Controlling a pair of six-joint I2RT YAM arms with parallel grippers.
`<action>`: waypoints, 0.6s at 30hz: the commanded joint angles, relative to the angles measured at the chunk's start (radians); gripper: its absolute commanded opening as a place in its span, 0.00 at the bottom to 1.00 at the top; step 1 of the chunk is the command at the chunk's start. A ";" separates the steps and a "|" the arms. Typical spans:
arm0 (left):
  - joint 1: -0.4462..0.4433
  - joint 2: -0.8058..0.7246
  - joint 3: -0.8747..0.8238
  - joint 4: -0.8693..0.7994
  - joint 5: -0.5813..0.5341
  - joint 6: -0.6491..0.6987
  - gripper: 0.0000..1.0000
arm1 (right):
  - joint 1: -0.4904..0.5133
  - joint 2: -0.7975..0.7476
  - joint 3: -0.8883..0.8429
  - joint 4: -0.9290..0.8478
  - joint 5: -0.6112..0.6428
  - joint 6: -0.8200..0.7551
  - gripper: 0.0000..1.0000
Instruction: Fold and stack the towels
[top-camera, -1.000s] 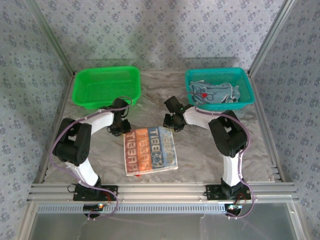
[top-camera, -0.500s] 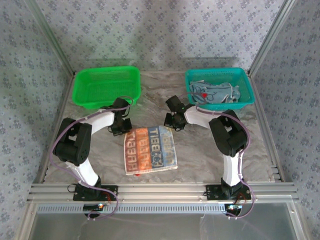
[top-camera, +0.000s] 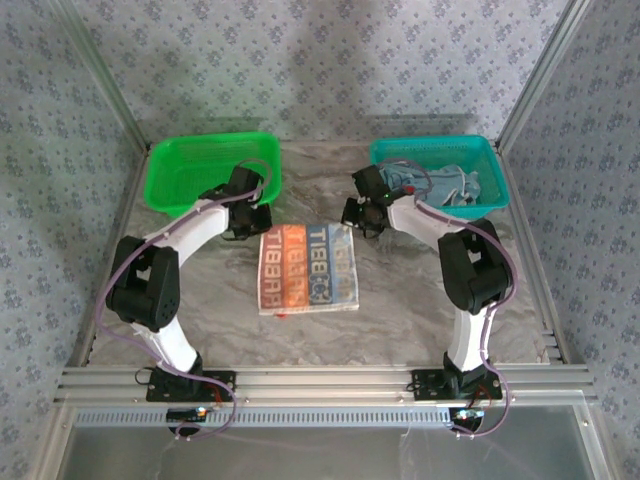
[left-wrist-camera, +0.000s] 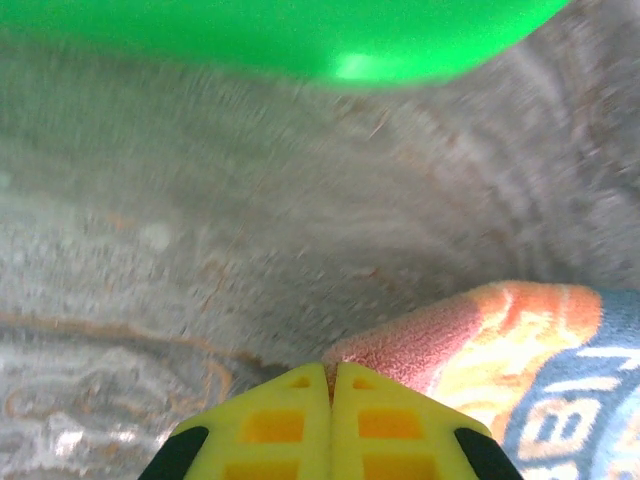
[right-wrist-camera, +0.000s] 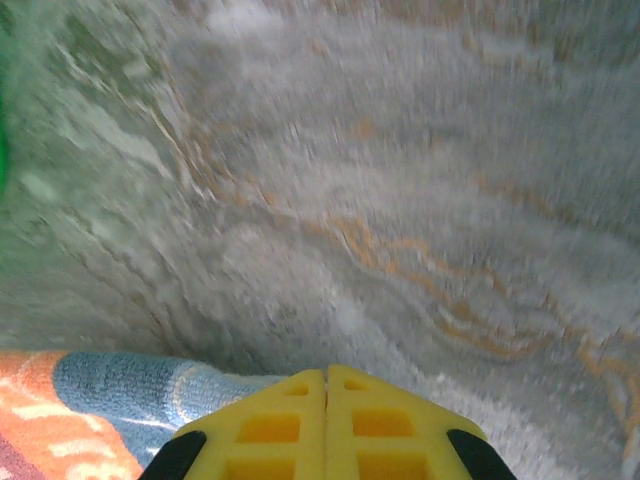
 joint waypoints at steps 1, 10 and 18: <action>0.001 0.022 0.036 0.034 0.017 0.058 0.00 | -0.017 -0.050 0.040 0.034 -0.011 -0.094 0.00; 0.002 -0.139 -0.188 0.305 0.033 0.113 0.00 | -0.020 -0.210 -0.201 0.275 -0.060 -0.138 0.00; -0.039 -0.324 -0.449 0.610 -0.029 0.182 0.00 | 0.058 -0.348 -0.414 0.471 0.016 -0.220 0.00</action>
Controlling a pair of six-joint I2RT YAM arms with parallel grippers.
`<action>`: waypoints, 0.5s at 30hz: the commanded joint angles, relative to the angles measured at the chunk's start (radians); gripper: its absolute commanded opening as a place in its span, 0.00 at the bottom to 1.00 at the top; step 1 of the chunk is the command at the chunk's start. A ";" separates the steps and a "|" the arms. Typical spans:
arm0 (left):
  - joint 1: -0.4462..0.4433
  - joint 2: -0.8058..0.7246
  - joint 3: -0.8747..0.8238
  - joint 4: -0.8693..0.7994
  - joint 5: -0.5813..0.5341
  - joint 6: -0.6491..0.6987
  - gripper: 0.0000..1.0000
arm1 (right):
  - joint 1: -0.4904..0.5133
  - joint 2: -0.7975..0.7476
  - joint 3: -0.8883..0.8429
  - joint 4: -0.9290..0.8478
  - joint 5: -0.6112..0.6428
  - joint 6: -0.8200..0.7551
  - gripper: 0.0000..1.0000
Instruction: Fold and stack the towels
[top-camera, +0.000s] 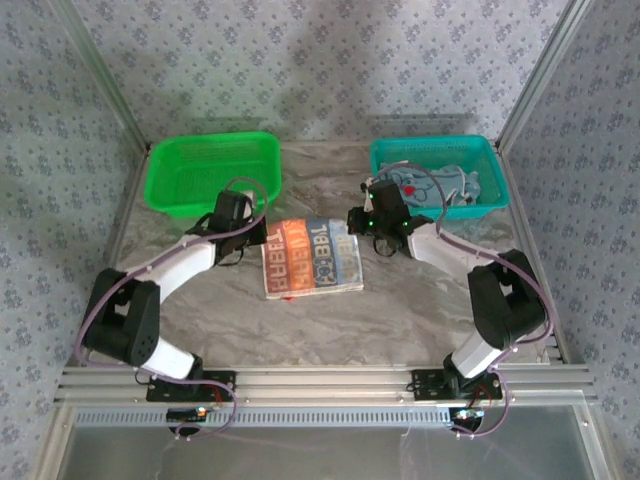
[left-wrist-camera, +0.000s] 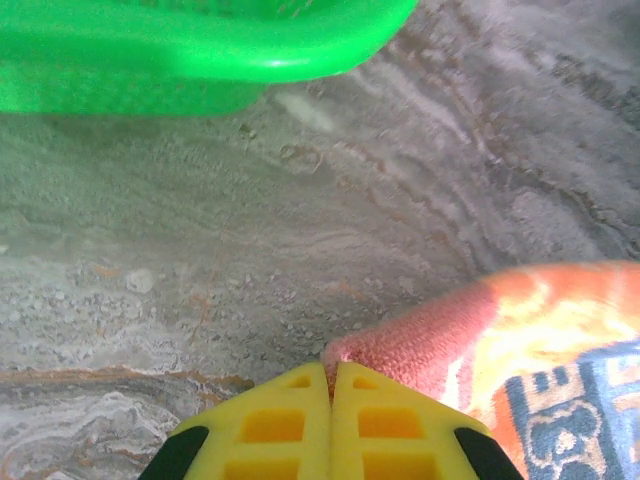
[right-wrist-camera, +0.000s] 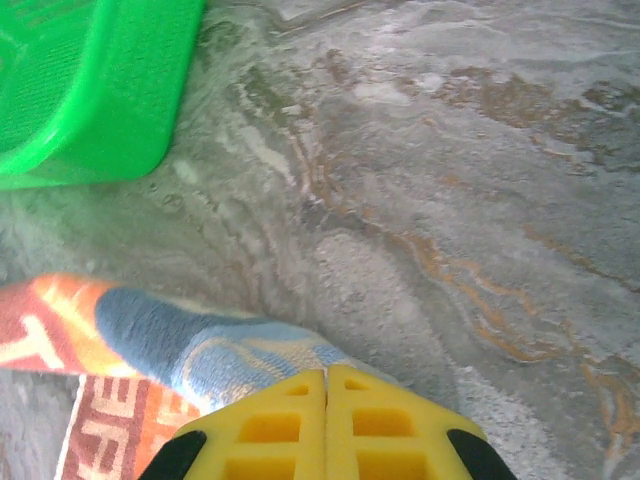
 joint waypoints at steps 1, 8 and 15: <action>-0.033 -0.077 -0.071 0.196 -0.037 0.074 0.00 | 0.033 -0.069 -0.080 0.145 0.048 -0.068 0.00; -0.114 -0.135 -0.182 0.248 -0.096 0.111 0.00 | 0.104 -0.143 -0.237 0.266 0.131 -0.135 0.00; -0.171 -0.204 -0.308 0.326 -0.204 0.115 0.00 | 0.116 -0.206 -0.354 0.339 0.143 -0.141 0.00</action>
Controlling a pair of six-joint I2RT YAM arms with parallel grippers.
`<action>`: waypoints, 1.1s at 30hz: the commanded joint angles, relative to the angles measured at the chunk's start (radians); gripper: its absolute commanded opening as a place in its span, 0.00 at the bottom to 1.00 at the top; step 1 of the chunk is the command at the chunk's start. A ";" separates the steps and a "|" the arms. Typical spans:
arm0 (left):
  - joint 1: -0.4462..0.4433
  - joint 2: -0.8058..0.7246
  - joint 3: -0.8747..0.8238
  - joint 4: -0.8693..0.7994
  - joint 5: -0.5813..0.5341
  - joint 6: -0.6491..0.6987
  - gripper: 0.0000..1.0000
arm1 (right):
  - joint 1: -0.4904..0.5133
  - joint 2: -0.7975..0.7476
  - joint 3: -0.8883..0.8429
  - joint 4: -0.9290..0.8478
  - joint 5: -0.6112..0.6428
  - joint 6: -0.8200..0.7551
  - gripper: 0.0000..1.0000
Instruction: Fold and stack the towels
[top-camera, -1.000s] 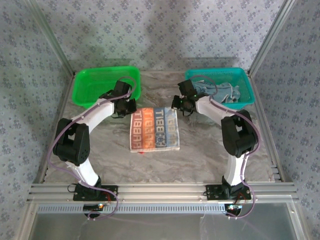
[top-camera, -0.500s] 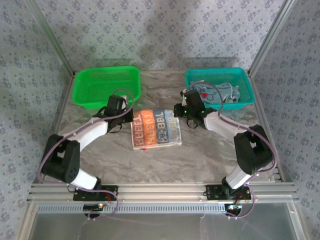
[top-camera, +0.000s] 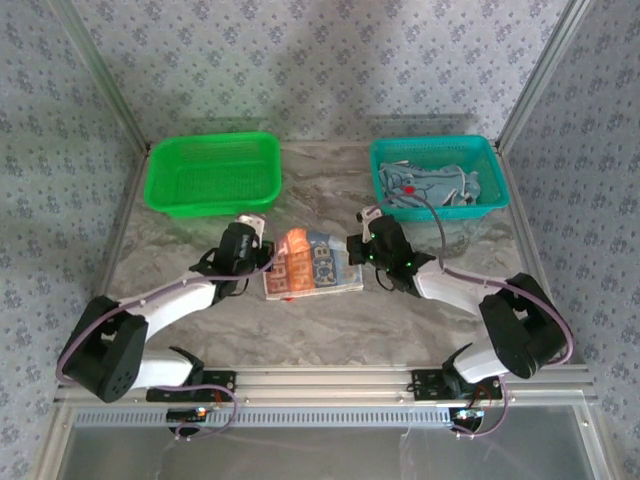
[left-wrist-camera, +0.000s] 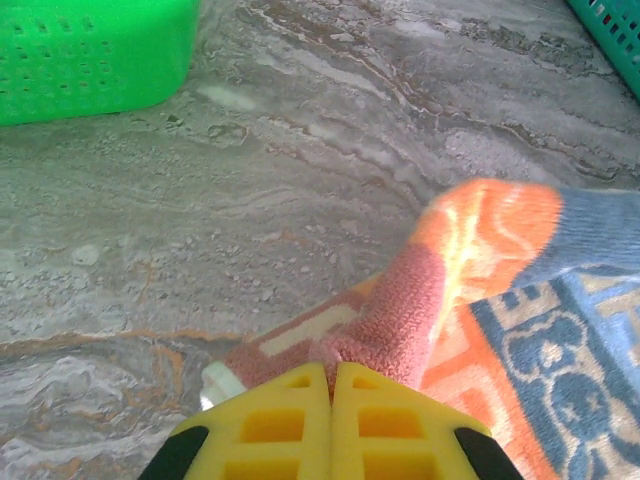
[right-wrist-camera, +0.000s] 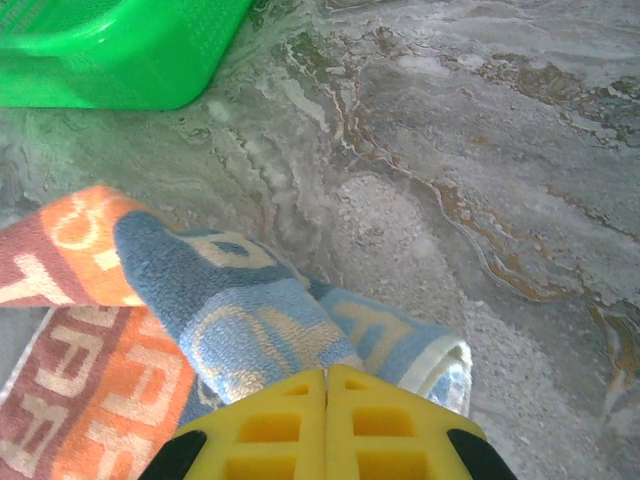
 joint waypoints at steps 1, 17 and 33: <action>-0.026 -0.045 -0.046 0.092 -0.082 0.032 0.00 | 0.010 -0.048 -0.046 0.079 0.032 -0.030 0.00; -0.131 -0.151 -0.265 0.236 -0.220 0.056 0.00 | 0.046 -0.064 -0.237 0.235 0.039 -0.065 0.00; -0.238 -0.320 -0.275 0.113 -0.259 0.028 0.00 | 0.052 -0.167 -0.297 0.192 0.056 -0.065 0.00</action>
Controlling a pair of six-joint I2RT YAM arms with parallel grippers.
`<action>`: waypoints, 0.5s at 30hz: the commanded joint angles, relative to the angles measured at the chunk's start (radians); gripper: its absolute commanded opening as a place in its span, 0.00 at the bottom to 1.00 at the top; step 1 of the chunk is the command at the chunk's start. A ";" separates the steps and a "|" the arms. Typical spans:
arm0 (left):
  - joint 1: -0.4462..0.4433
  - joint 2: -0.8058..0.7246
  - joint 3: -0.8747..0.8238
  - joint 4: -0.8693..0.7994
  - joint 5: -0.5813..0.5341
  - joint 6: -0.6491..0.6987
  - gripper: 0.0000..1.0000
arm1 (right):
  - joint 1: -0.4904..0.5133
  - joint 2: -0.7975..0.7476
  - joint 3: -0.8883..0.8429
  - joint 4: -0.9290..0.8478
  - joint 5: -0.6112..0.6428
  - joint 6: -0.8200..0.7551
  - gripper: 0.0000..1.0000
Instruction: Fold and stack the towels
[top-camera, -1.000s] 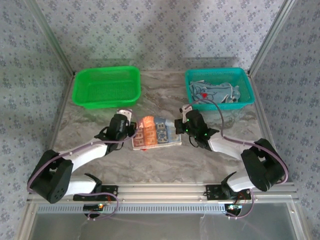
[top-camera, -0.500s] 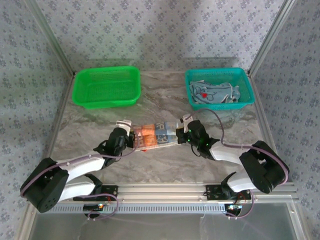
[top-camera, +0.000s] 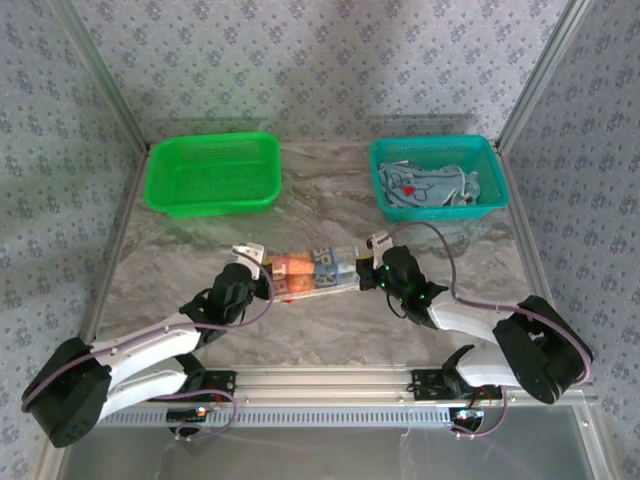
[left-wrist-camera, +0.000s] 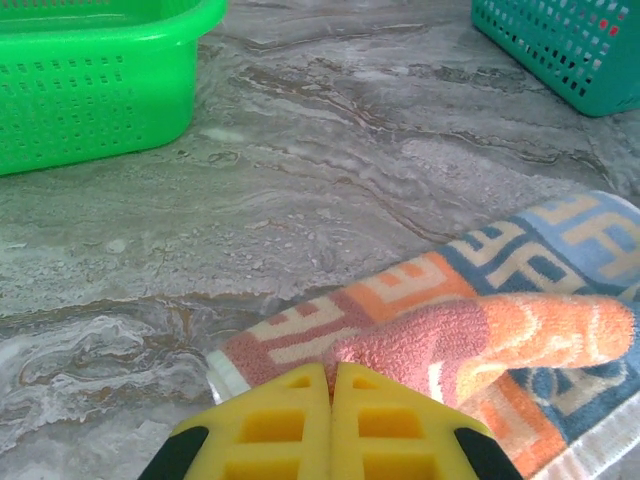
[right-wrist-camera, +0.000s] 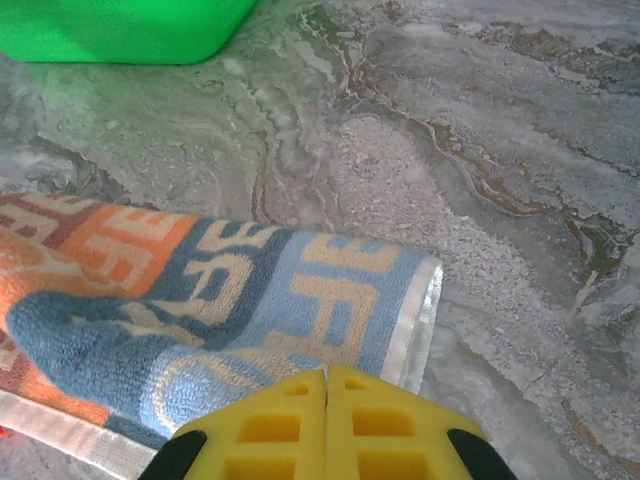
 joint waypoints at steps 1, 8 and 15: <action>-0.023 -0.018 -0.006 -0.040 -0.021 -0.023 0.00 | 0.005 -0.017 -0.019 -0.015 0.026 -0.014 0.00; -0.054 0.025 -0.024 -0.027 -0.026 -0.064 0.00 | 0.003 0.014 -0.046 0.014 0.025 -0.002 0.00; -0.089 0.053 -0.030 -0.042 -0.050 -0.098 0.00 | 0.006 0.039 -0.056 0.021 0.007 0.021 0.00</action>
